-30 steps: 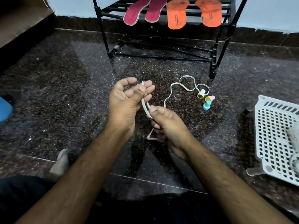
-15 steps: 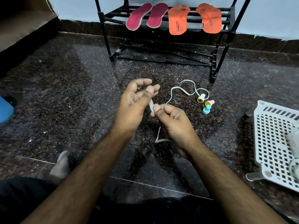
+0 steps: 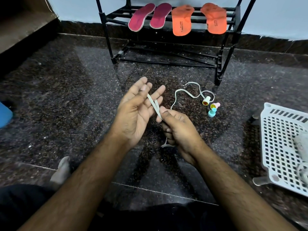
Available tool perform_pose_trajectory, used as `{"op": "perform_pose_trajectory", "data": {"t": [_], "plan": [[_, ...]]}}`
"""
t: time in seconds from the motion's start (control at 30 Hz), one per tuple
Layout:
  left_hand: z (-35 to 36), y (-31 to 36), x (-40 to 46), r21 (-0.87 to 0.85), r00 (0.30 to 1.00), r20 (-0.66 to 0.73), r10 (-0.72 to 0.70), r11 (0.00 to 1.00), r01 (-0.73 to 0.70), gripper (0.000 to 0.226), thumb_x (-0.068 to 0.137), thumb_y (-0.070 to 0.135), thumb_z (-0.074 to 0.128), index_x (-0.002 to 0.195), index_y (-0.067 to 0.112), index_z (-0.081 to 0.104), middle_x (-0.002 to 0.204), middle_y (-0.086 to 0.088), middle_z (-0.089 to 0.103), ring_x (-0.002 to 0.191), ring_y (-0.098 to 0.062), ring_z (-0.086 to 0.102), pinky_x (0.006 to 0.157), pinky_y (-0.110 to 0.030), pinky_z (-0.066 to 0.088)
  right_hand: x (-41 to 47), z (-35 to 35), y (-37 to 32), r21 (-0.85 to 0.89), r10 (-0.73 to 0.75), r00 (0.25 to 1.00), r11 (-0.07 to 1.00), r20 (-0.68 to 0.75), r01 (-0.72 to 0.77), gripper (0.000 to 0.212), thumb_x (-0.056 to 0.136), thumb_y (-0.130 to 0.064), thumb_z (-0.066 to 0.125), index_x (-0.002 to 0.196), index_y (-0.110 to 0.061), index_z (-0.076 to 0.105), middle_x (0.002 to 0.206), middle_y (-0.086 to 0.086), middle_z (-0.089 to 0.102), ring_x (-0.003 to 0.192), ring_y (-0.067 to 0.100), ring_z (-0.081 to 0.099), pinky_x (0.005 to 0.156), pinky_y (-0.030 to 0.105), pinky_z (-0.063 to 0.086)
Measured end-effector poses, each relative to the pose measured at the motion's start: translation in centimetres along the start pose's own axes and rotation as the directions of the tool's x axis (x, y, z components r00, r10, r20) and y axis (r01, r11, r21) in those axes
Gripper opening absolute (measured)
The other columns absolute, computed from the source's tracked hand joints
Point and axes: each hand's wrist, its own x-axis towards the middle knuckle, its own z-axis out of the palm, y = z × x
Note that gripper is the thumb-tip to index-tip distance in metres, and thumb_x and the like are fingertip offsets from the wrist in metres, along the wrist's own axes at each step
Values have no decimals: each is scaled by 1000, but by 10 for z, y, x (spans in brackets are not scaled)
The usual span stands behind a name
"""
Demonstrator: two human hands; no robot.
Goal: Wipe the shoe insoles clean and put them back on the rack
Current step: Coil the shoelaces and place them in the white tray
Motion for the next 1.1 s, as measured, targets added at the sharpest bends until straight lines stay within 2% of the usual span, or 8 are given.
{"op": "perform_pose_trajectory", "data": {"t": [0.23, 0.37, 0.5, 0.63, 0.7, 0.8, 0.9, 1.1], "plan": [[-6, 6, 3, -71, 995, -99, 20, 997, -27, 50, 90, -3, 56, 138, -10, 45, 132, -24, 62, 121, -26, 64, 104, -33, 50, -1, -3, -2, -96, -79, 995, 992, 57, 85, 34, 99, -43, 52, 83, -18, 69, 52, -6, 34, 43, 6, 22, 42, 20, 17], [-10, 10, 6, -13, 991, -118, 63, 998, -65, 44, 96, -7, 52, 139, -4, 47, 130, -18, 65, 121, -23, 64, 102, -28, 51, -3, -17, -11, -216, -115, 974, 964, 196, 157, 35, 99, -37, 54, 90, -9, 74, 55, 0, 34, 54, 17, 24, 55, 33, 15], [-8, 8, 5, 15, 992, -107, 74, 997, -73, 37, 104, 12, 47, 138, -2, 43, 125, -21, 67, 116, -27, 67, 94, -29, 56, -4, -29, -20, -265, -122, 964, 946, 235, 185, 34, 100, -30, 53, 93, -4, 73, 52, -9, 40, 51, 6, 32, 52, 20, 27], [-10, 9, 4, 35, 996, -88, 25, 999, -22, 38, 105, 28, 42, 132, 2, 45, 115, -22, 71, 78, -17, 70, 72, -27, 56, 1, -43, -22, -324, -162, 965, 919, 206, 224, 30, 99, -25, 56, 93, 2, 68, 55, -14, 51, 49, -3, 41, 53, 8, 33], [-13, 7, 6, 84, 995, -97, 28, 996, -20, 31, 108, 23, 39, 129, 2, 50, 97, -14, 71, 58, -9, 52, 60, -23, 47, 5, -53, -22, -452, -129, 966, 864, 224, 220, 34, 94, -38, 63, 90, -5, 70, 67, -1, 52, 60, 10, 41, 61, 20, 35], [-16, 4, 7, 171, 994, -103, -24, 984, 41, 36, 108, 26, 40, 129, 0, 54, 75, -6, 59, 47, -6, 33, 54, -24, 37, 10, -67, -19, -558, -110, 990, 818, 92, 143, 38, 91, -48, 64, 82, -11, 68, 64, -7, 52, 58, 5, 42, 60, 21, 37], [-12, -3, 3, 352, 988, -19, -154, 924, 151, 47, 104, 41, 46, 128, 2, 56, 73, -6, 59, 46, -7, 33, 57, -29, 34, 13, -70, -19, -439, -136, 989, 893, -63, 95, 36, 94, -49, 61, 74, -19, 66, 56, -8, 42, 47, 2, 32, 45, 18, 30], [1, -20, -9, 585, 928, 26, -372, 758, 288, 68, 96, 64, 28, 136, 12, 45, 104, -21, 74, 78, -28, 71, 76, -34, 57, 13, -51, -23, -175, -102, 972, 982, -213, 65, 28, 98, -34, 60, 78, -17, 71, 51, -11, 51, 43, 0, 41, 47, 18, 33]]}}
